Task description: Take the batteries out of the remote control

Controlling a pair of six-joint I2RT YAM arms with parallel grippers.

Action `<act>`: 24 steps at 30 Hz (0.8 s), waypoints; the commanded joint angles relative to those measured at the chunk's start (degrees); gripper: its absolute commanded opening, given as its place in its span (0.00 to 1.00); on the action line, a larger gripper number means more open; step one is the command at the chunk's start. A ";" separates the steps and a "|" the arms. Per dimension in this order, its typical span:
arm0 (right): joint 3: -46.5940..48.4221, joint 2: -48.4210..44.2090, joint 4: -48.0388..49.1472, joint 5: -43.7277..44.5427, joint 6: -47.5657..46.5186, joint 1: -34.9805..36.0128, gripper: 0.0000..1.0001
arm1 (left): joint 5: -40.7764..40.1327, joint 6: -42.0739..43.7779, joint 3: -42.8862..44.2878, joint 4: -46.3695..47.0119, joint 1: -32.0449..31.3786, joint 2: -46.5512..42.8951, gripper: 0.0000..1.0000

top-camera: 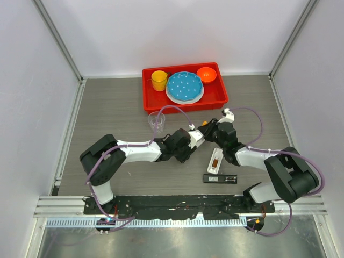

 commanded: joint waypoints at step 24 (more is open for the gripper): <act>-2.12 -0.61 1.34 1.34 -0.47 0.18 0.01 | 0.80 0.40 0.83 1.26 0.15 -0.48 0.15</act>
